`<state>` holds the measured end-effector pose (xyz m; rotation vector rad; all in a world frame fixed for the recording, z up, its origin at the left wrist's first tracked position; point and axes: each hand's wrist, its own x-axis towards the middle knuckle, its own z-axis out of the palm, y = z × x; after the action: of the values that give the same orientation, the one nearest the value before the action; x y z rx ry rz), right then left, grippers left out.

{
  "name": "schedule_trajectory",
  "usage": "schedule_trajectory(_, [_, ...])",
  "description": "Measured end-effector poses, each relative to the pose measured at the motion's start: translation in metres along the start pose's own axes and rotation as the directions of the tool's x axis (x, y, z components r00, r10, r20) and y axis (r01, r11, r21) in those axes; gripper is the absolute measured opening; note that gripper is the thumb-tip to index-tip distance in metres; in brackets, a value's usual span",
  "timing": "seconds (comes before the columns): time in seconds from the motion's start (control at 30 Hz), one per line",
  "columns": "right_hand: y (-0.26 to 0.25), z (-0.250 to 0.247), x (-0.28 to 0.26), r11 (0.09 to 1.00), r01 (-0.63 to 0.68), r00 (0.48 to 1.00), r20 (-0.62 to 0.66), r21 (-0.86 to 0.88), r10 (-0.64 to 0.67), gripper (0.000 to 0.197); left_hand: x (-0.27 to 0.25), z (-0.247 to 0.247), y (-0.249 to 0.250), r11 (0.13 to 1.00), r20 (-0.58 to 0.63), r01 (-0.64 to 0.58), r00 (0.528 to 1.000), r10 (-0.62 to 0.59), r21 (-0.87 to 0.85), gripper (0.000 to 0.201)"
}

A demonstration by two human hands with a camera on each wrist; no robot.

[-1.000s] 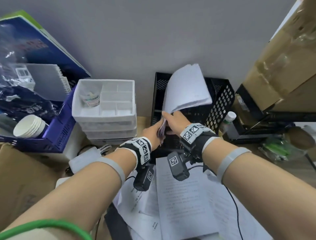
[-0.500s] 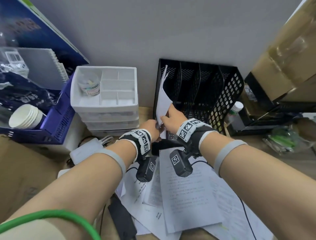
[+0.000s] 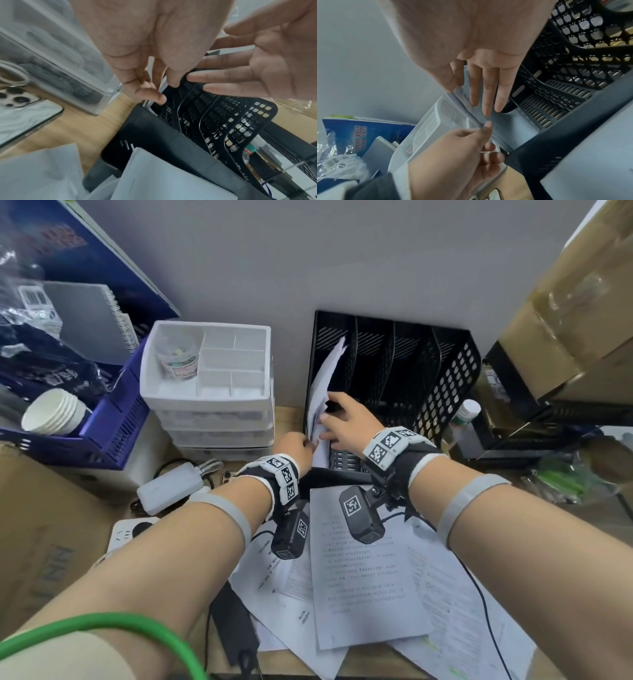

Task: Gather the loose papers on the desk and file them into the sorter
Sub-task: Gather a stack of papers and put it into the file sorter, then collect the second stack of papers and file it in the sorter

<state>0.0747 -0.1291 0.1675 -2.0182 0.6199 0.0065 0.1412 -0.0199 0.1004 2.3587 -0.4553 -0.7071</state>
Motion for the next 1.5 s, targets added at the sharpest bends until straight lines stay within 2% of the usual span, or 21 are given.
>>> schedule_trajectory(0.1, [0.008,0.000,-0.011,0.998,-0.036,0.999,0.020,0.059,0.035,0.028,-0.010,0.000,-0.017,0.987,-0.076,0.053,0.995,-0.066,-0.155,0.030])
schedule_trajectory(0.17, [0.021,0.000,-0.025,0.997,-0.072,0.996,0.047,0.032,0.071,0.011,-0.023,0.003,-0.031,0.971,-0.041,0.088,0.994,-0.100,-0.223,0.031])
schedule_trajectory(0.27, [0.060,-0.002,-0.052,0.971,-0.187,0.960,0.180,-0.148,0.212,0.016,-0.046,0.012,-0.049,0.953,0.155,0.202,0.973,-0.170,-0.225,0.024])
schedule_trajectory(0.3, [0.077,-0.005,-0.063,0.951,-0.231,0.930,0.240,-0.207,0.278,0.017,-0.058,0.018,-0.055,0.945,0.233,0.253,0.951,-0.203,-0.210,0.020])
schedule_trajectory(0.37, [0.113,-0.009,-0.080,0.877,-0.320,0.868,0.259,-0.359,0.423,0.021,-0.079,0.035,-0.067,0.925,0.326,0.329,0.910,-0.258,-0.189,0.014])
schedule_trajectory(0.4, [0.132,-0.013,-0.089,0.817,-0.342,0.841,0.237,-0.464,0.487,0.025,-0.089,0.046,-0.073,0.914,0.336,0.363,0.896,-0.289,-0.181,0.018])
schedule_trajectory(0.47, [0.169,-0.019,-0.105,0.681,-0.342,0.814,0.158,-0.647,0.559,0.035,-0.108,0.070,-0.083,0.883,0.339,0.422,0.877,-0.341,-0.204,0.047])
schedule_trajectory(0.5, [0.183,-0.020,-0.112,0.651,-0.328,0.826,0.127,-0.685,0.550,0.040,-0.117,0.080,-0.087,0.868,0.361,0.445,0.864,-0.351,-0.220,0.058])
schedule_trajectory(0.53, [0.199,-0.017,-0.117,0.658,-0.332,0.833,0.117,-0.676,0.541,0.045,-0.126,0.092,-0.088,0.863,0.384,0.451,0.856,-0.346,-0.226,0.060])
schedule_trajectory(0.63, [0.227,-0.011,-0.129,0.704,-0.438,0.811,0.094,-0.559,0.578,0.053,-0.147,0.119,-0.092,0.920,0.374,0.356,0.886,-0.275,-0.166,0.035])
schedule_trajectory(0.73, [0.239,-0.022,-0.133,0.728,-0.474,0.814,0.068,-0.495,0.576,0.041,-0.161,0.124,-0.096,0.946,0.398,0.293,0.891,-0.217,-0.141,0.053])
schedule_trajectory(0.83, [0.248,-0.040,-0.138,0.783,-0.484,0.824,0.099,-0.390,0.559,0.030,-0.168,0.121,-0.100,0.967,0.374,0.223,0.913,-0.163,-0.121,0.053])
schedule_trajectory(0.97, [0.258,-0.065,-0.147,0.763,-0.492,0.848,-0.031,-0.419,0.530,0.022,-0.160,0.116,-0.101,0.978,0.176,0.210,0.963,-0.206,0.001,0.058])
schedule_trajectory(1.07, [0.265,-0.090,-0.158,0.702,-0.540,0.830,-0.158,-0.464,0.535,0.011,-0.143,0.110,-0.099,0.965,0.077,0.264,0.962,-0.263,-0.001,0.072])
schedule_trajectory(1.13, [0.274,-0.103,-0.165,0.651,-0.602,0.796,-0.282,-0.463,0.535,0.030,-0.128,0.110,-0.097,0.955,0.064,0.296,0.954,-0.294,-0.020,0.078])
schedule_trajectory(1.27, [0.282,-0.112,-0.183,0.600,-0.694,0.717,-0.461,-0.399,0.523,0.038,-0.108,0.114,-0.095,0.935,0.055,0.354,0.934,-0.352,-0.013,0.080])
schedule_trajectory(1.33, [0.281,-0.109,-0.189,0.566,-0.750,0.646,-0.562,-0.342,0.516,0.036,-0.101,0.117,-0.096,0.937,0.068,0.349,0.935,-0.347,-0.012,0.073])
schedule_trajectory(1.37, [0.281,-0.106,-0.191,0.578,-0.752,0.632,-0.595,-0.316,0.496,0.038,-0.100,0.118,-0.096,0.943,0.087,0.332,0.940,-0.330,-0.015,0.066])
schedule_trajectory(1.4, [0.278,-0.101,-0.193,0.614,-0.732,0.638,-0.612,-0.295,0.467,0.042,-0.100,0.119,-0.096,0.949,0.115,0.315,0.943,-0.311,-0.018,0.057])
schedule_trajectory(1.43, [0.276,-0.095,-0.194,0.665,-0.686,0.672,-0.607,-0.294,0.425,0.044,-0.100,0.121,-0.096,0.957,0.140,0.289,0.949,-0.282,-0.027,0.049])
schedule_trajectory(1.5, [0.265,-0.075,-0.196,0.784,-0.518,0.817,-0.468,-0.342,0.336,0.040,-0.102,0.123,-0.096,0.968,0.163,0.249,0.957,-0.240,-0.037,0.036])
